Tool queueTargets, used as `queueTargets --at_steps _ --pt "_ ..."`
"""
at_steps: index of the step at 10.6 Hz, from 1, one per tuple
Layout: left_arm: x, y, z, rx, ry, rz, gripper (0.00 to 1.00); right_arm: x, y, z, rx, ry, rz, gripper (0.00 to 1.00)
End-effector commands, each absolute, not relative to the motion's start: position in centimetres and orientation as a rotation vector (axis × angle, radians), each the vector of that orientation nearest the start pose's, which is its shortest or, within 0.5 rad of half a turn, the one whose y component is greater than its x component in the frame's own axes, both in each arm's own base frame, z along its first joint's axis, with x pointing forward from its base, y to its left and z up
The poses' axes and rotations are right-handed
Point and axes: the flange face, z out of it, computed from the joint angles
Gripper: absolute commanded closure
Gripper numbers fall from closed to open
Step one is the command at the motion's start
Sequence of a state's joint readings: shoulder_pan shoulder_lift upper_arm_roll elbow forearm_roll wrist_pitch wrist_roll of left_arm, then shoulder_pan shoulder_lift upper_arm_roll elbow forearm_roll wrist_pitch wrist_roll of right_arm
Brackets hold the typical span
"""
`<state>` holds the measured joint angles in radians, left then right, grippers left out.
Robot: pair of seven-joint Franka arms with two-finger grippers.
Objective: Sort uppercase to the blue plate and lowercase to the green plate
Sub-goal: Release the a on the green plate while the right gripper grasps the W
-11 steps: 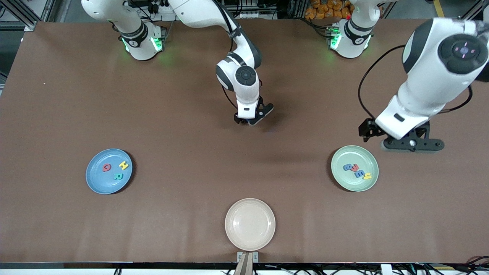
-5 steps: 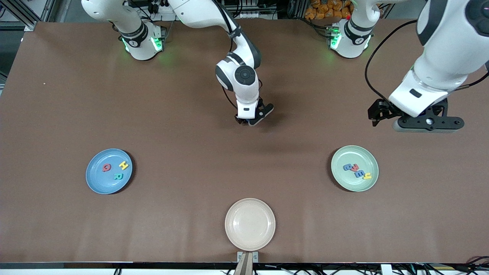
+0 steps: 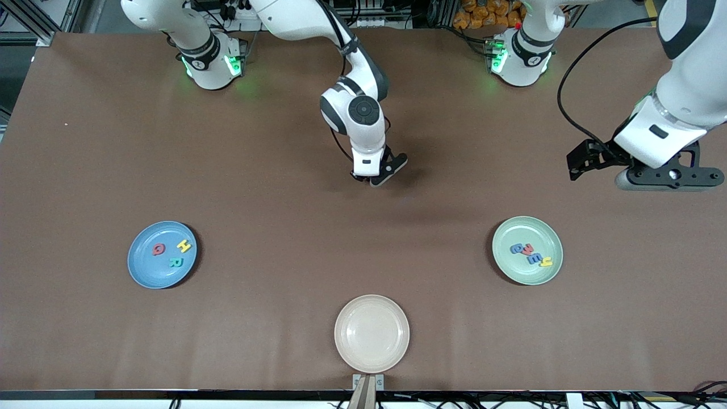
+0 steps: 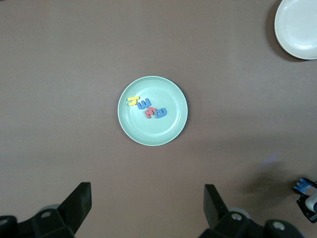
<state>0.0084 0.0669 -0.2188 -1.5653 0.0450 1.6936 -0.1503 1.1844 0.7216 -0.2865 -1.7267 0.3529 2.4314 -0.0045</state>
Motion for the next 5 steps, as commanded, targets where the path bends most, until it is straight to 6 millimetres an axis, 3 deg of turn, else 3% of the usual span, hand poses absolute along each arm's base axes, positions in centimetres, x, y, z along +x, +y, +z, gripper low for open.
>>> queueTargets --at_steps 1,3,5 --pt "55.8 -10.9 61.0 -3.133 0.125 -0.106 0.00 42.4 51.3 19.7 -2.921 -0.975 -0.004 1.00" --pt "55.4 -10.8 61.5 -3.131 0.127 -0.111 0.00 46.6 47.3 22.4 -2.969 -0.887 0.016 1.00" --pt "55.5 -10.6 61.7 -3.132 0.115 -0.113 0.00 51.9 41.4 26.1 -2.966 -0.778 0.031 1.00"
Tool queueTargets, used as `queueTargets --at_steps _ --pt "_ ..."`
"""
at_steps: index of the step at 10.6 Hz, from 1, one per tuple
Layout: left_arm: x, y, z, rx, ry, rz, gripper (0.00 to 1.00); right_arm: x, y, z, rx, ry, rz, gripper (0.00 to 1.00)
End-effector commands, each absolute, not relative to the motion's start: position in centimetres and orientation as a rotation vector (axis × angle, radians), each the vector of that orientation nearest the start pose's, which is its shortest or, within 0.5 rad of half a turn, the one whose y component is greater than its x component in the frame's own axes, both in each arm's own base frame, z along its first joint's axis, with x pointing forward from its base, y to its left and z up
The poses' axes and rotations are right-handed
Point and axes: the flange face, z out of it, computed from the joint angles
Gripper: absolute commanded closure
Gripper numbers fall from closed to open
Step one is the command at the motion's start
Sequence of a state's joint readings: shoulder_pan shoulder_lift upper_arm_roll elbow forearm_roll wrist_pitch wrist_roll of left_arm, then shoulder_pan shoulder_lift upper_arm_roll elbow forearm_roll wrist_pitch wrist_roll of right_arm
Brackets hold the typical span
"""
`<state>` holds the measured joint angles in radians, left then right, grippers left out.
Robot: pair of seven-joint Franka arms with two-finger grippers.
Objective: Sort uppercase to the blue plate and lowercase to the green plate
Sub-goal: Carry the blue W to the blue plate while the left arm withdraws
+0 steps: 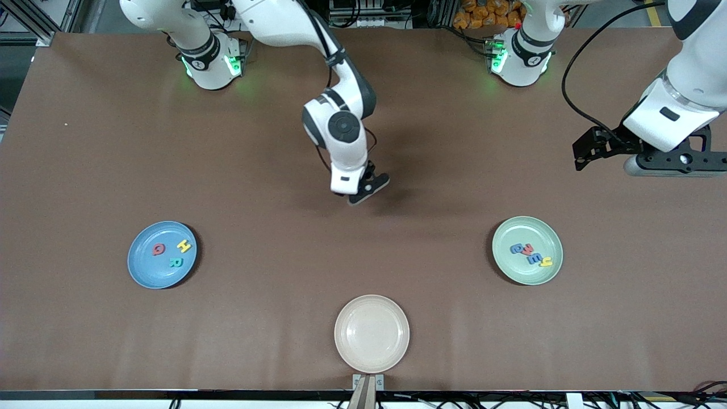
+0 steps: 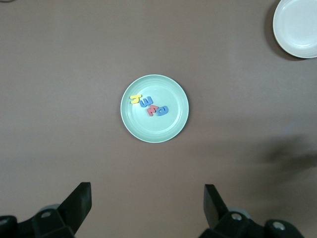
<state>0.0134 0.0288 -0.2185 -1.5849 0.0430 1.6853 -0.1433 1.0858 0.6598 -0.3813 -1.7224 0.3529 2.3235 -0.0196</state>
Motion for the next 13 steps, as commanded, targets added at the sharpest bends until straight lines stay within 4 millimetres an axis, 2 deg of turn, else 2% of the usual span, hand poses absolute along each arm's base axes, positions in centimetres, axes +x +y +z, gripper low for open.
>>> queueTargets --at_steps 1,2,3,6,8,11,12,13 --pt "55.5 -10.5 61.8 -3.132 0.117 -0.113 0.00 54.1 38.2 27.7 -2.964 -0.729 0.033 1.00" --pt "55.6 -10.5 61.9 -3.131 0.117 -0.118 0.00 56.8 33.8 29.0 -2.973 -0.631 0.043 1.00" --pt "55.6 -10.5 62.0 -3.130 0.120 -0.123 0.00 59.3 28.5 29.8 -2.981 -0.538 0.052 1.00" --pt "55.7 -10.6 63.1 -3.135 0.110 -0.157 0.00 62.9 17.2 29.4 -3.005 -0.417 0.120 1.00" --pt "55.9 -10.5 63.1 -3.133 0.107 -0.159 0.00 64.2 8.8 28.6 -3.062 -0.464 0.168 1.00" --pt "55.7 -10.5 63.0 -3.134 0.107 -0.123 0.00 64.7 -3.0 26.5 -3.035 -0.578 0.193 1.00" --pt "55.5 -10.5 62.8 -3.133 0.102 -0.102 0.00 64.7 -5.1 25.9 -3.031 -0.604 0.189 1.00" --pt "55.4 -10.5 62.7 -3.131 0.094 -0.083 0.00 64.6 -6.2 25.5 -3.032 -0.595 0.195 1.00"
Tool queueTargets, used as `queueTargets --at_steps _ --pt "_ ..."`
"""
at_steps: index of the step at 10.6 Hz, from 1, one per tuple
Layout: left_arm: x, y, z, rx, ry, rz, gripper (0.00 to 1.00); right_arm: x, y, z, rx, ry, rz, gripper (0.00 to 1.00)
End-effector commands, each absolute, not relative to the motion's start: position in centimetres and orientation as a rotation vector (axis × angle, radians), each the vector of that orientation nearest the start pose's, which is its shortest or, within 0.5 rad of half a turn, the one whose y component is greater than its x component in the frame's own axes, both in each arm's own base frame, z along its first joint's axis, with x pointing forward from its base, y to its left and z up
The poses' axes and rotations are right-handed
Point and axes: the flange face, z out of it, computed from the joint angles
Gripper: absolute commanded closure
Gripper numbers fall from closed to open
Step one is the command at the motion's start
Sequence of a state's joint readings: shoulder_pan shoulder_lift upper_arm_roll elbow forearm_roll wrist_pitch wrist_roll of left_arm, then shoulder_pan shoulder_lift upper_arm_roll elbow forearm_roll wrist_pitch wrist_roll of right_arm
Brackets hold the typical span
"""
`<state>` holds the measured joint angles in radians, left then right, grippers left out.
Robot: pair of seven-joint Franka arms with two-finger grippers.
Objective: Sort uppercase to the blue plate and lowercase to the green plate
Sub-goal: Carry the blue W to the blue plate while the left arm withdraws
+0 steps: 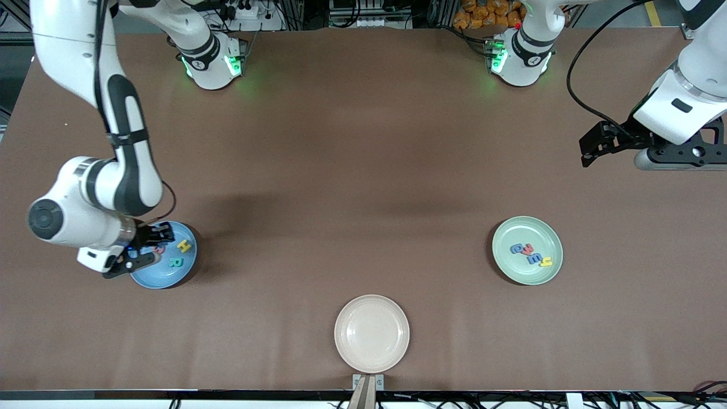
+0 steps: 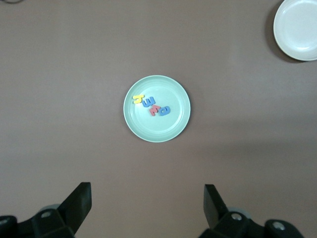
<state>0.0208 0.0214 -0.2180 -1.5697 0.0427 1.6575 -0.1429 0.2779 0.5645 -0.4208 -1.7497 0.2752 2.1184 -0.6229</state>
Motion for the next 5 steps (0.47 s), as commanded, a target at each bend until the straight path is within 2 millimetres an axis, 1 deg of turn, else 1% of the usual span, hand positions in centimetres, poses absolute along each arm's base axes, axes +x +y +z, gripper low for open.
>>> queueTargets --at_steps 1,2,3,5 --pt "55.3 -10.1 62.7 -3.129 0.082 -0.071 0.00 64.6 -6.8 25.1 -3.033 -0.579 0.201 0.48" --pt "55.4 -9.2 62.8 -3.128 0.056 -0.066 0.00 64.6 -7.4 24.7 -3.031 -0.555 0.205 0.00" --pt "55.2 -8.8 62.8 -3.128 0.046 -0.054 0.00 64.5 -7.0 24.7 -3.028 -0.561 0.212 0.00" --pt "54.9 -8.8 62.8 -3.125 0.048 -0.023 0.00 64.5 -6.5 24.6 -3.026 -0.562 0.219 0.00"
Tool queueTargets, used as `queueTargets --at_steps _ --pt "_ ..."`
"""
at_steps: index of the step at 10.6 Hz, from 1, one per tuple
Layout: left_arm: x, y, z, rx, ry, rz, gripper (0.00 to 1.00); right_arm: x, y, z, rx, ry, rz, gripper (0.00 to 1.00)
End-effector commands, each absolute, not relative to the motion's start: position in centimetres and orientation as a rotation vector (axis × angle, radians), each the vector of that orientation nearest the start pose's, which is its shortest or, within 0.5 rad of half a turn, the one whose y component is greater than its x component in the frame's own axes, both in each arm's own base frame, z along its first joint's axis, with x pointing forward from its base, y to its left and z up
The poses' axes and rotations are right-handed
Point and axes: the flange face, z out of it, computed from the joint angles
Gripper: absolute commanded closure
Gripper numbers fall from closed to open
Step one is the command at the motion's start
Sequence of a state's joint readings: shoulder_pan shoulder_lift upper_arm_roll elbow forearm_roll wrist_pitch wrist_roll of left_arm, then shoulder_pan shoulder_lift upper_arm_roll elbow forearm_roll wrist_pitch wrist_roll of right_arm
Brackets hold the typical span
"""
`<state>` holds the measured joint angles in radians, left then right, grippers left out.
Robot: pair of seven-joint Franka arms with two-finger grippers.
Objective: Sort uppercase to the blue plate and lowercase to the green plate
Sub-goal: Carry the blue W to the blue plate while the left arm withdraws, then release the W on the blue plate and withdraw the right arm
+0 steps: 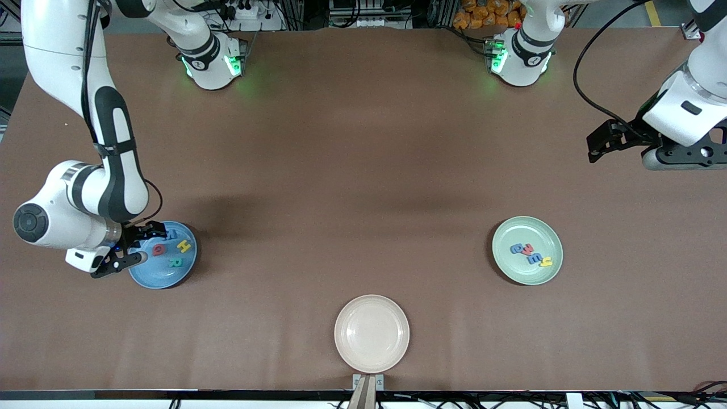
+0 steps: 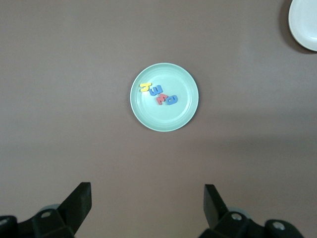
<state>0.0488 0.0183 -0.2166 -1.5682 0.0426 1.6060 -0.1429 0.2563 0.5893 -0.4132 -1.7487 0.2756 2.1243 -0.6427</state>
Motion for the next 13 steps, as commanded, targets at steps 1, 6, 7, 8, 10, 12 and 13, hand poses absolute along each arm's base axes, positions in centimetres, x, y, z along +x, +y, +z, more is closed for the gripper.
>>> queueTargets --at_steps 1,6,7,8,10,12,13 --pt "54.8 -8.8 62.8 -3.125 0.048 -0.018 0.00 64.4 -6.3 24.9 -3.023 -0.564 0.215 0.00" --pt "54.8 -8.8 62.8 -3.122 0.052 -0.009 0.00 63.4 -4.4 32.4 -3.078 -0.489 0.103 0.00" --pt "54.8 -8.8 62.8 -3.122 0.052 -0.009 0.00 62.1 -4.0 34.0 -3.098 -0.405 0.104 0.00" --pt "54.8 -8.8 62.8 -3.122 0.052 -0.009 0.00 61.1 -3.1 36.0 -3.108 -0.357 0.111 0.00" --pt "54.7 -9.0 62.7 -3.123 0.060 -0.007 0.00 59.1 -2.7 41.7 -3.113 -0.255 0.130 0.00" --pt "54.7 -9.2 62.7 -3.123 0.067 -0.007 0.00 56.6 -2.4 48.1 -3.110 -0.210 0.109 0.00" --pt "54.7 -9.3 62.7 -3.123 0.069 -0.007 0.00 55.7 -2.7 50.6 -3.111 -0.201 0.083 0.00"
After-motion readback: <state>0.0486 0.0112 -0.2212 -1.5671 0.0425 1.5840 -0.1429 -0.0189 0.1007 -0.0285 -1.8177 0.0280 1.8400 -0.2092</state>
